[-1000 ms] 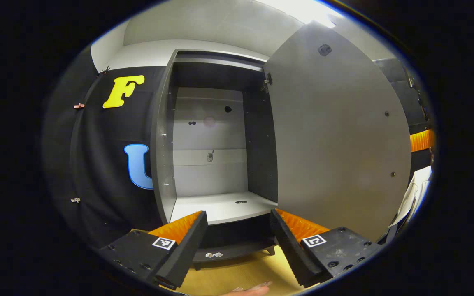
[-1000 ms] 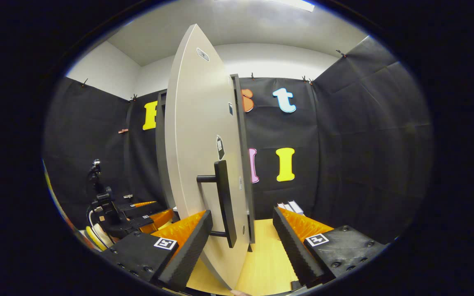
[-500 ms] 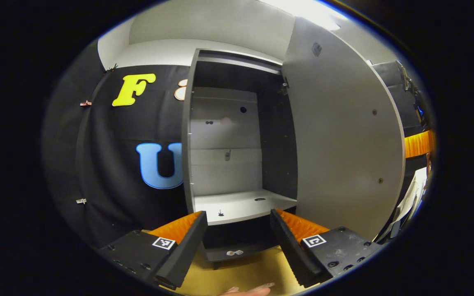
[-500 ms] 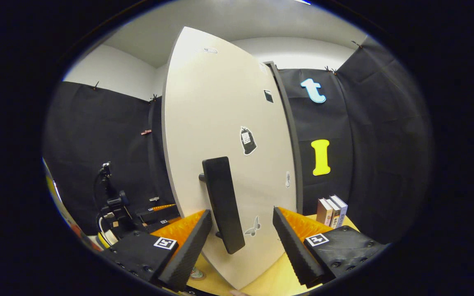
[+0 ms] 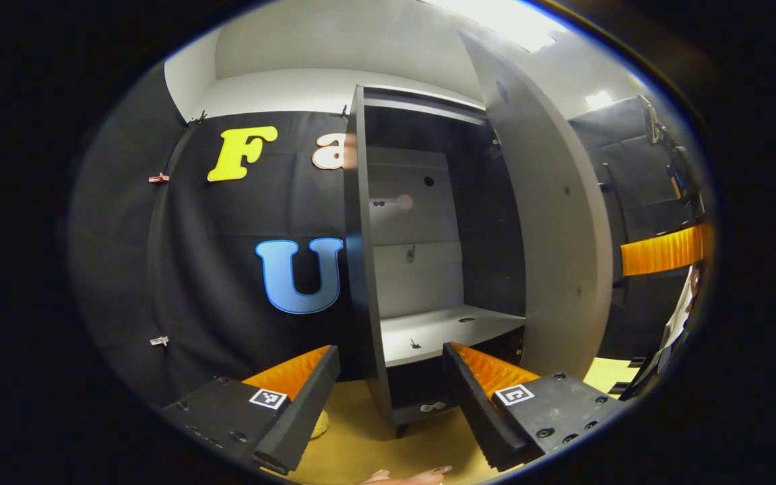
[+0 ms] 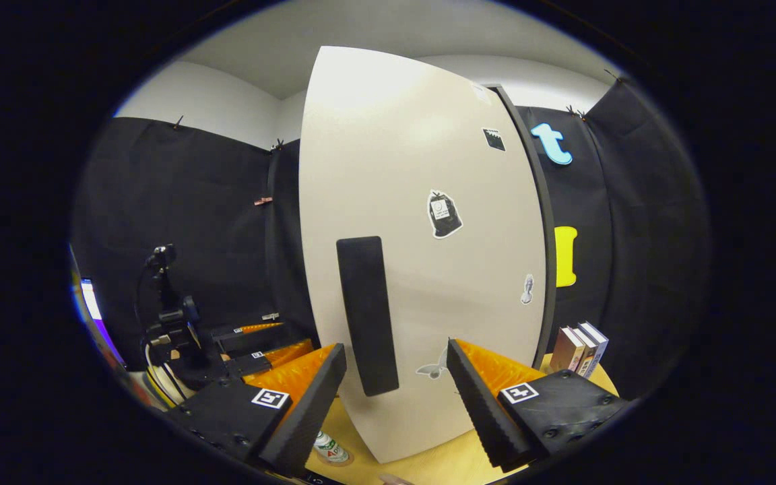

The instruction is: Open the cabinet door with the right hand, grasp the bottle in the cabinet with the left hand and place it on the coaster, then close the cabinet door with the right hand.

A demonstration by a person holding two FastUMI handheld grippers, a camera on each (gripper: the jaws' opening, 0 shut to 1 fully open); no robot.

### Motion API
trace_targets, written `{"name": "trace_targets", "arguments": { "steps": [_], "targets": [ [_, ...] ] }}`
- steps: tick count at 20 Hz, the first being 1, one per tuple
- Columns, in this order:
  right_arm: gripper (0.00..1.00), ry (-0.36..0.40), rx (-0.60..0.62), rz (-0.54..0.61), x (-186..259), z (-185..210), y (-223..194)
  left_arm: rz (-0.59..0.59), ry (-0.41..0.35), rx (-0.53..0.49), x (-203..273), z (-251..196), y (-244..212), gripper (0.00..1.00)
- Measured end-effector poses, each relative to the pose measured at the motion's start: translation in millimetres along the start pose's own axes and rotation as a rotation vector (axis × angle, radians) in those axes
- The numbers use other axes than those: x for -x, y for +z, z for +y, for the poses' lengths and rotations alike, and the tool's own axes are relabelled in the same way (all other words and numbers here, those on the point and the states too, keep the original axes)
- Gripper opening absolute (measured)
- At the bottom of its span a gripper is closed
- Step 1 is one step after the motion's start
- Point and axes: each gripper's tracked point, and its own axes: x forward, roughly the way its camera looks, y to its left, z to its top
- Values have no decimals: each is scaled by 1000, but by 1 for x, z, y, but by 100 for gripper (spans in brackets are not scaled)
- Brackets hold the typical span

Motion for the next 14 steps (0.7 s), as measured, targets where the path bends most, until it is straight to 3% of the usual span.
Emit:
{"name": "trace_targets", "arguments": {
  "steps": [8,14],
  "targets": [
    [98,-44,12,33,-10,-30,-15,31,38,52,1,-5,-10,96],
    [98,-35,-9,-2,-20,-59,-7,1,75,23,10,-27,8,96]
  ]
}}
